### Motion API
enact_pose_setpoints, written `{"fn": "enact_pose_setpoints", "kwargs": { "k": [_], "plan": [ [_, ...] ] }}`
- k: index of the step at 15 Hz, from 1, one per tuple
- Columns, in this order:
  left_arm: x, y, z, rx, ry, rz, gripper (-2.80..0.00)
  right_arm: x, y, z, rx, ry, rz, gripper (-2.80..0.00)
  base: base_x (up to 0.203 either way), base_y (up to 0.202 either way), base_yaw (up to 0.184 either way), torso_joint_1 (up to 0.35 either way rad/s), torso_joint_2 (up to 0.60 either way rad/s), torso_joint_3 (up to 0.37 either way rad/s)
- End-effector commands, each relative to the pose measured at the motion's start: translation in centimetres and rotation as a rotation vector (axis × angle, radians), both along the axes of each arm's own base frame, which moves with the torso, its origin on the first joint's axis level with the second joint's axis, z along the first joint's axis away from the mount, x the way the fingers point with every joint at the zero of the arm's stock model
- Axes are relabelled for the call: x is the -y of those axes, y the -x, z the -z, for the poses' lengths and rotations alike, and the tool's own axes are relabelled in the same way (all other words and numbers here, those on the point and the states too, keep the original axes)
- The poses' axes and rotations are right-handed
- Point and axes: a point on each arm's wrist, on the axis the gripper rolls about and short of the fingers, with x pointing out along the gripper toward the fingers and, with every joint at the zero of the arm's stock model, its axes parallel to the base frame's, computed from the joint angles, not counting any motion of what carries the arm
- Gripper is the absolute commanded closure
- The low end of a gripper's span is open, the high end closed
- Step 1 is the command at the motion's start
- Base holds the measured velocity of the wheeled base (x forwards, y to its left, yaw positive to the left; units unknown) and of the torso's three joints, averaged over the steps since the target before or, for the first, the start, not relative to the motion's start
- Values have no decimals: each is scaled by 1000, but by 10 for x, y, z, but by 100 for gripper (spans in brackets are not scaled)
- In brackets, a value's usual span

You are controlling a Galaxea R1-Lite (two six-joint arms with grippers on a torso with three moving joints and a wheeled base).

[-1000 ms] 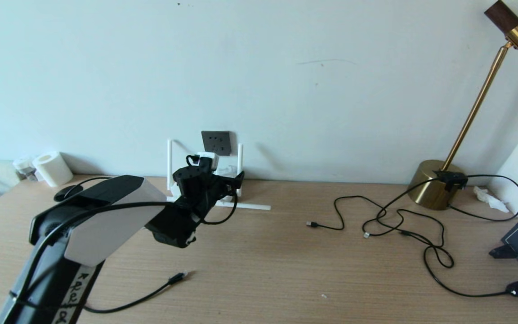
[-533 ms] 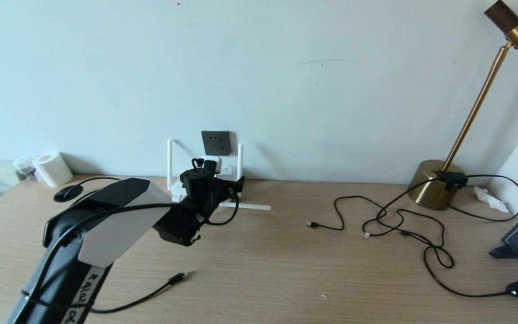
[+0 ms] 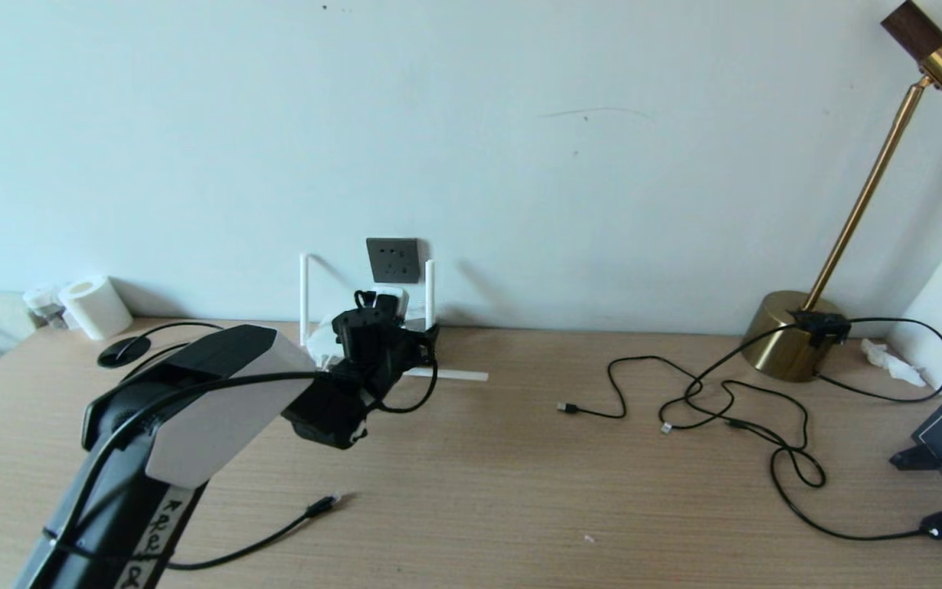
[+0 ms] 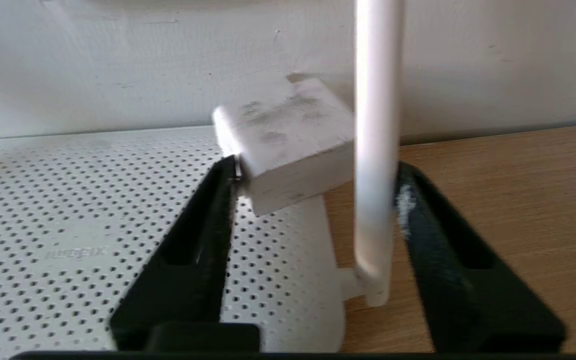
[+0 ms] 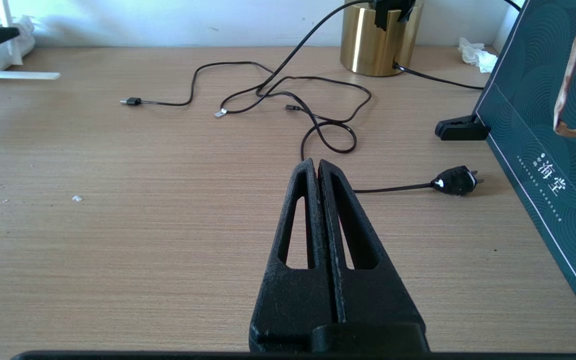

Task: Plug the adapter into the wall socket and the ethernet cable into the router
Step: Plug plug into socket

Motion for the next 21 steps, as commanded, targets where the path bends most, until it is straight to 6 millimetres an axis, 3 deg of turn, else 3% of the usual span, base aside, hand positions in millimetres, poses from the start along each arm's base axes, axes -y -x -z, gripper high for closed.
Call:
{"fn": "enact_pose_setpoints", "kwargs": {
  "k": [1,6,13,16,21],
  "plan": [
    [-1,1,1,0,0,-4,0,0,0,0,0,0,0,0,0,0,0,0,0,0],
    [-2,3,-12,20,7,-11,0,0,0,0,0,0,1,0,0,0,0,0,0,0],
    [-11,23,-33,27,9,-18,0,0,0,0,0,0,0,0,0,0,0,0,0,0],
    [-15,22,-25,7,5,-27,0,0,0,0,0,0,1,0,0,0,0,0,0,0],
    [-29,3,-7,5,8,-55,0,0,0,0,0,0,1,0,0,0,0,0,0,0]
  ]
}}
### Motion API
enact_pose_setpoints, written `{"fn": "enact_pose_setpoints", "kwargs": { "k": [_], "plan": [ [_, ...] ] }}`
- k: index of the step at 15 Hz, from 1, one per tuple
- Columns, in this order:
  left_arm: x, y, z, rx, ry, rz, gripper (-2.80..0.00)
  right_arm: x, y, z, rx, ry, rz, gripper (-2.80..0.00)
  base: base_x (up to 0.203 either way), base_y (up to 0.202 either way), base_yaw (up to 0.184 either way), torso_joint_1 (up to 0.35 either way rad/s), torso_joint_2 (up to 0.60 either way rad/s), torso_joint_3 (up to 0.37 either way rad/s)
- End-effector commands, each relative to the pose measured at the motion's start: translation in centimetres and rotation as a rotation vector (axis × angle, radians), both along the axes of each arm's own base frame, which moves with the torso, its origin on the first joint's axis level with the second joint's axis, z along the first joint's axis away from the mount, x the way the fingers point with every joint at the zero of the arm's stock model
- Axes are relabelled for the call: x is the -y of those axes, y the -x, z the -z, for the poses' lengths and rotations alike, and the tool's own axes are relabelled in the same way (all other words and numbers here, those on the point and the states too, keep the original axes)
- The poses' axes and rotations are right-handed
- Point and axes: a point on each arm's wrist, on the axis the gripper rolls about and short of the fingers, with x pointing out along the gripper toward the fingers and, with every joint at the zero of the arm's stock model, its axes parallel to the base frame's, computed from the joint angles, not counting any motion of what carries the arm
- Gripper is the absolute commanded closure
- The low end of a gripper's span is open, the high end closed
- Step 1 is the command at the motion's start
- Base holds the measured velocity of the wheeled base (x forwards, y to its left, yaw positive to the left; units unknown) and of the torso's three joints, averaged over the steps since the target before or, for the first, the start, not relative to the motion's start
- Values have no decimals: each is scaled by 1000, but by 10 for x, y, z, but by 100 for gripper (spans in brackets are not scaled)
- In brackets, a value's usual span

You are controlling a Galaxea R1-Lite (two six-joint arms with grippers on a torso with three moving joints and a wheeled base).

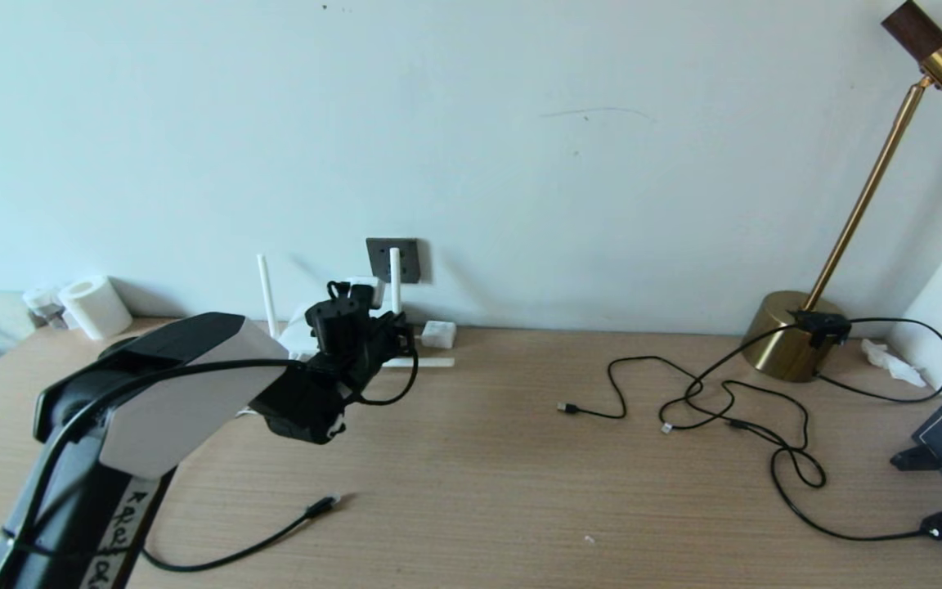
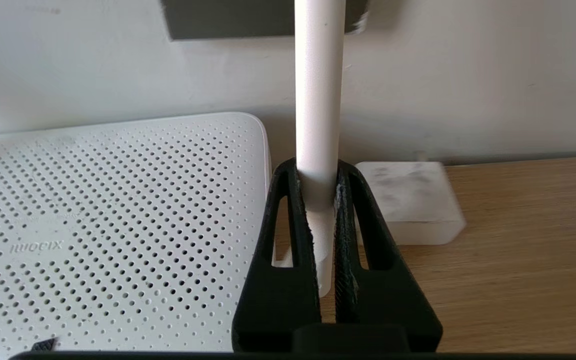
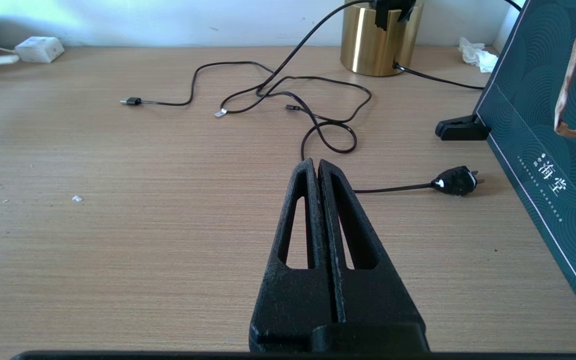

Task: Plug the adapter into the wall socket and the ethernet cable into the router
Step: Plug plug into socket

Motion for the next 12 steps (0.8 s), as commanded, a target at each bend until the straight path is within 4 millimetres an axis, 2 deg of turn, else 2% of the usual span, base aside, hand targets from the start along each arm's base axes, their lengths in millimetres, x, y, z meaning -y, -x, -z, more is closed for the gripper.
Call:
{"fn": "enact_pose_setpoints", "kwargs": {
  "k": [1,5,7,9,12],
  "plan": [
    [-4,-5,12,-11,-3,1,-280,0,0,0,1,0,1,0,0,0,0,0,0,0],
    [-4,-6,7,9,5,10,-280,0,0,0,0,0,1,0,0,0,0,0,0,0],
    [-2,2,0,36,13,18,-280,0,0,0,0,0,0,0,0,0,0,0,0,0],
    [3,24,-17,53,17,41,-280,0,0,0,0,0,0,0,0,0,0,0,0,0],
    [12,75,-36,5,2,118,-280,0,0,0,0,0,0,0,0,0,0,0,0,0]
  ]
}}
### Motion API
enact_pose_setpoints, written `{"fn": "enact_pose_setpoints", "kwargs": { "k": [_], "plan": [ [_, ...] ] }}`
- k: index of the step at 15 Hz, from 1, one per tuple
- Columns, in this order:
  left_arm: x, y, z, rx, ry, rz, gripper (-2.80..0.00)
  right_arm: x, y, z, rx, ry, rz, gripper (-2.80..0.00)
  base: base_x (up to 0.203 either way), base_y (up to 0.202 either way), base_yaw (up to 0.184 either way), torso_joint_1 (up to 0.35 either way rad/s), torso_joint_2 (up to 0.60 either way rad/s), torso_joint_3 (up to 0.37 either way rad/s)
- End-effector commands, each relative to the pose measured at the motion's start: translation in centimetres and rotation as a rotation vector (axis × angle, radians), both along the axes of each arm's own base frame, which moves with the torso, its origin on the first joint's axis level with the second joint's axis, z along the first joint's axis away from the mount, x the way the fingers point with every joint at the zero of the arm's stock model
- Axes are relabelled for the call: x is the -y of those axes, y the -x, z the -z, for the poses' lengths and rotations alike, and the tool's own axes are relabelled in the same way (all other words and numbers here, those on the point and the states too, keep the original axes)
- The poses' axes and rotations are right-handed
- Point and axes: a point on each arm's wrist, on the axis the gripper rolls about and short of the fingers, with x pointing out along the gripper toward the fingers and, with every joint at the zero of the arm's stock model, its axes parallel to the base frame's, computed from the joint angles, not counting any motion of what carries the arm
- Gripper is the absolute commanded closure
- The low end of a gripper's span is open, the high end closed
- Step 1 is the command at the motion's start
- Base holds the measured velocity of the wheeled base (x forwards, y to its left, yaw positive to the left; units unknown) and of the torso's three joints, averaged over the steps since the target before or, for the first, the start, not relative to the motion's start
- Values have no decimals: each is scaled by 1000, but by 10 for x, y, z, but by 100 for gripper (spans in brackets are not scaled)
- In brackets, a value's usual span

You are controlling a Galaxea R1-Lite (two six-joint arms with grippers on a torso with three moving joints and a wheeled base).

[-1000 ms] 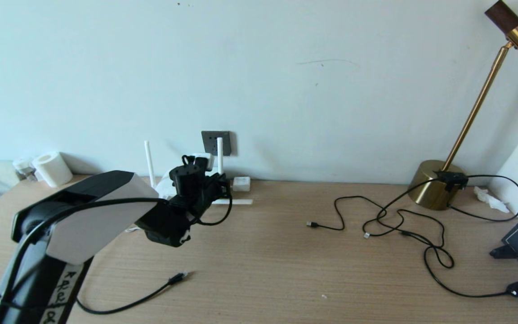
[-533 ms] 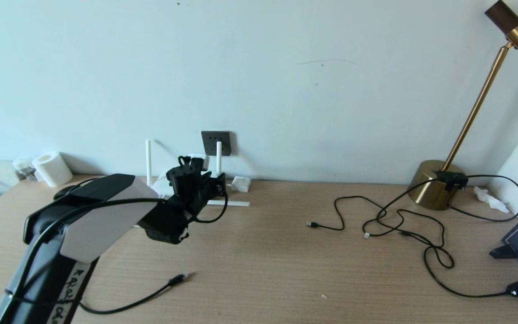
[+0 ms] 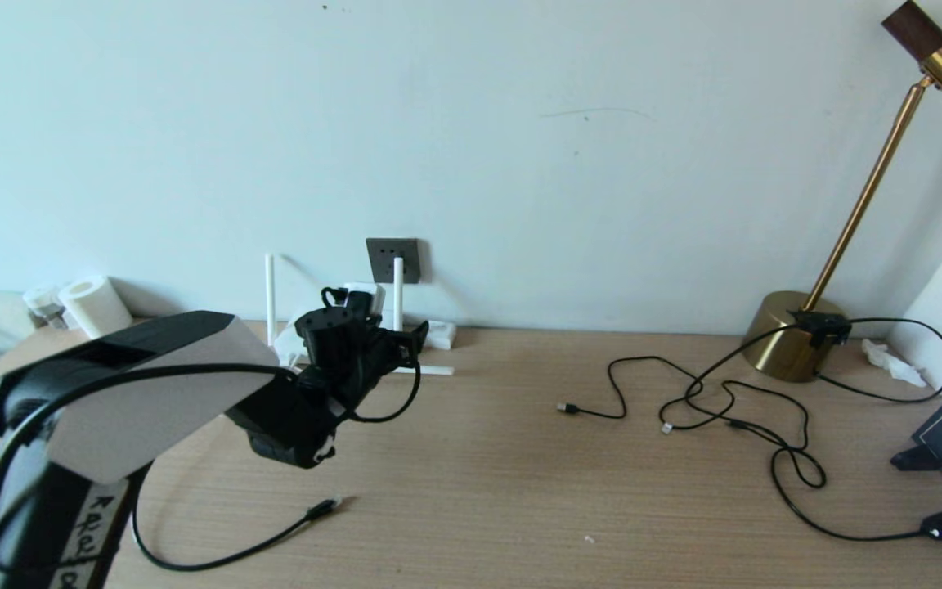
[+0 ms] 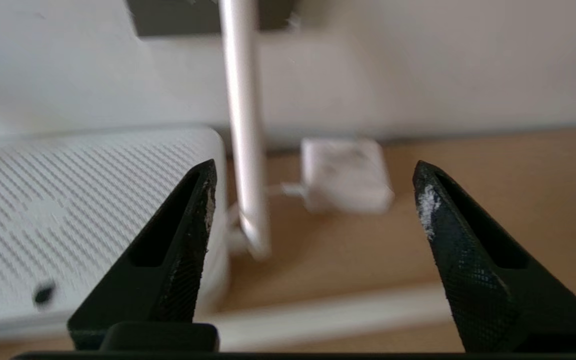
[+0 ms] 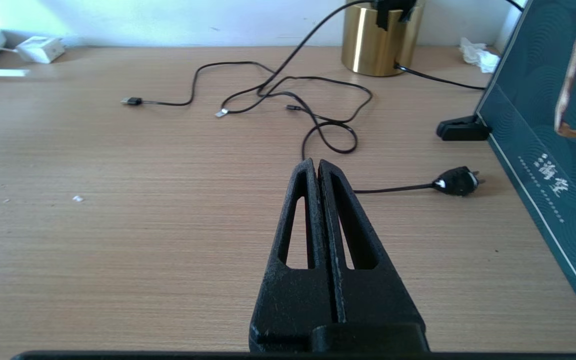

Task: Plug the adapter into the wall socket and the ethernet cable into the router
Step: Plug plug into socket

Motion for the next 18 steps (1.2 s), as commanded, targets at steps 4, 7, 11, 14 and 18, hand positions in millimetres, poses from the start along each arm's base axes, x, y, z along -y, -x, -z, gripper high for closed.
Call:
{"fn": "enact_pose_setpoints", "kwargs": {
  "k": [4,7,11,14,18],
  "plan": [
    [12,58,-30,-142,-45,132,-280,0,0,0,-1,0,1,0,0,0,0,0,0,0],
    [28,39,-27,-203,-31,146,-280,0,0,0,-1,0,1,0,0,0,0,0,0,0],
    [48,3,-3,-234,-36,125,-280,0,0,0,0,0,0,0,0,0,0,0,0,0],
    [54,-13,10,-237,-45,73,-280,0,0,0,0,0,1,0,0,0,0,0,0,0],
    [57,-25,5,-223,-44,41,-280,0,0,0,-1,0,0,0,0,0,0,0,0,0]
  ]
}}
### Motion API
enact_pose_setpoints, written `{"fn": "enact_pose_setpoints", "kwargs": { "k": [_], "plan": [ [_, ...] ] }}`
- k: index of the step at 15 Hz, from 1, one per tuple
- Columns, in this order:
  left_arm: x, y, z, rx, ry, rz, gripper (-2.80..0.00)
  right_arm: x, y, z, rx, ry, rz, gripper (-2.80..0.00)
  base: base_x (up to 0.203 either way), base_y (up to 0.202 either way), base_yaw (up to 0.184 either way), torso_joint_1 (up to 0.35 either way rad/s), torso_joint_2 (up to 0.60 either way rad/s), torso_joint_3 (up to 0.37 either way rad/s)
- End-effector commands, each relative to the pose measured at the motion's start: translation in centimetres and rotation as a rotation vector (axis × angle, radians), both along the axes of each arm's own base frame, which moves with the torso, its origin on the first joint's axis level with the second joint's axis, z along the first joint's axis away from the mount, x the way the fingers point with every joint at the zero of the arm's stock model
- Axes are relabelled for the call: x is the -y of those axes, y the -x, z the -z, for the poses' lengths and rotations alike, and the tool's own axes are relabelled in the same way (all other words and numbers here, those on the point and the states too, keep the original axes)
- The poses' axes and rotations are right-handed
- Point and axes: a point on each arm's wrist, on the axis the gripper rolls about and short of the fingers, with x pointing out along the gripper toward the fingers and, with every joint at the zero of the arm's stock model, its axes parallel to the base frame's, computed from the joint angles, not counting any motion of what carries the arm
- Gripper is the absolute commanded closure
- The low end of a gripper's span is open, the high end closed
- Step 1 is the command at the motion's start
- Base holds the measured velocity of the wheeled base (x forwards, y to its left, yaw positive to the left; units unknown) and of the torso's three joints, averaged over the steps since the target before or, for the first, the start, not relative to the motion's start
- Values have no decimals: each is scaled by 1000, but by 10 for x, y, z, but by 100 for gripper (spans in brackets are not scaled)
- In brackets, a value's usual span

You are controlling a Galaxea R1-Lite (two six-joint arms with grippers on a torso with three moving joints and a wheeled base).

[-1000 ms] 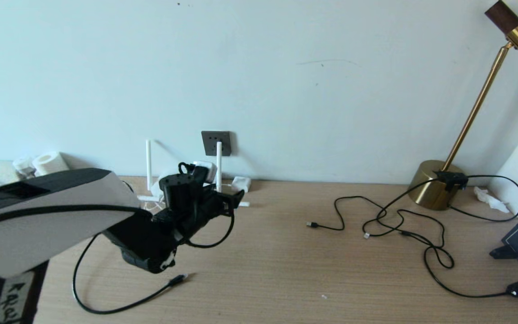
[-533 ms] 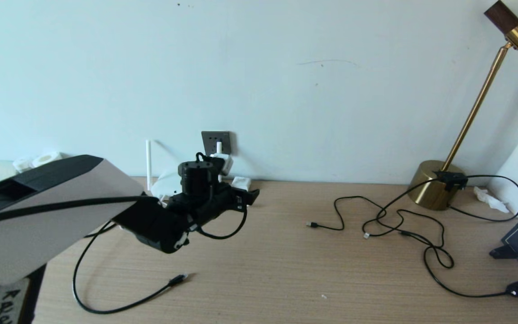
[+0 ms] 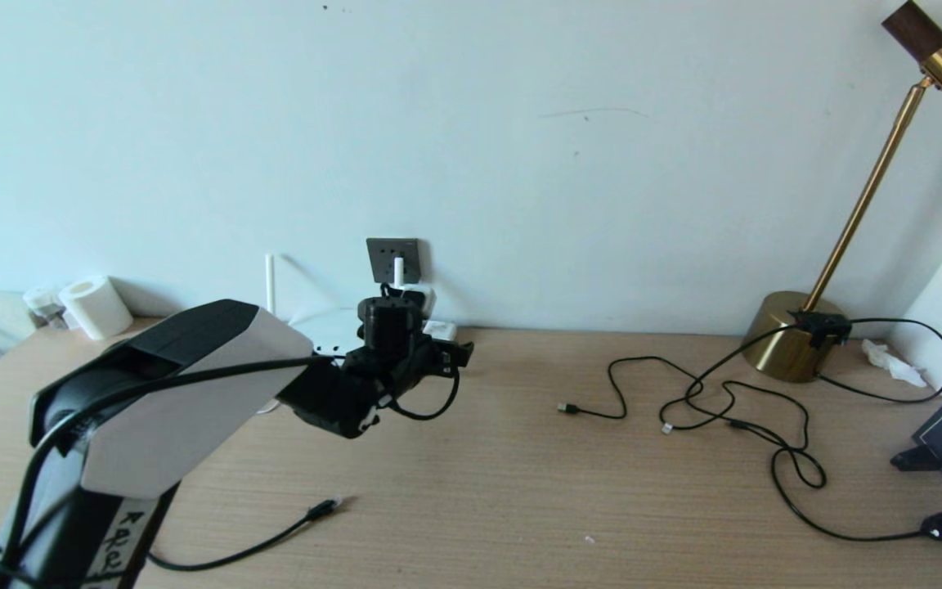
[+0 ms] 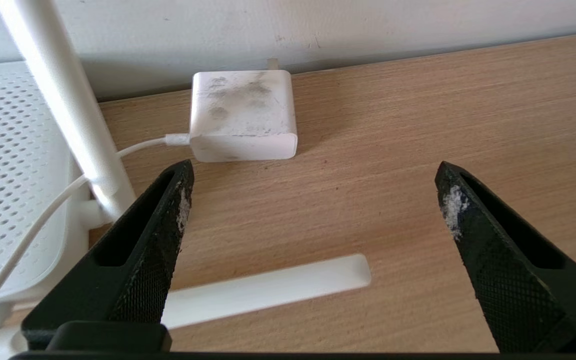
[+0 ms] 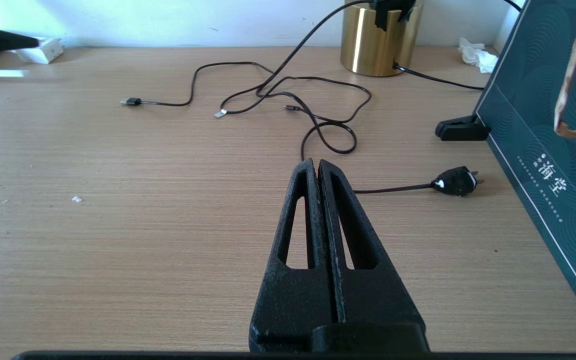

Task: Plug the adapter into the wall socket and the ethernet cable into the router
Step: Plug plug into socket

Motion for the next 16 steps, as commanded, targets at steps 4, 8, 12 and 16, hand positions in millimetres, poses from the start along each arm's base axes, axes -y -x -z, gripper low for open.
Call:
{"fn": "enact_pose_setpoints", "kwargs": {
  "k": [4,8,12,16],
  "plan": [
    [6,-22,9,-2,-7,-22,-280,0,0,0,0,0,0,0,0,0,0,0,0,0],
    [7,-30,13,-15,-18,-32,-280,0,0,0,-1,0,-1,0,0,0,0,0,0,0],
    [3,-40,23,-20,-22,-47,-280,0,0,0,1,0,-1,0,0,0,0,0,0,0],
    [-1,-47,28,-19,-22,-58,-280,0,0,0,-1,0,-1,0,0,0,0,0,0,0]
  ]
}}
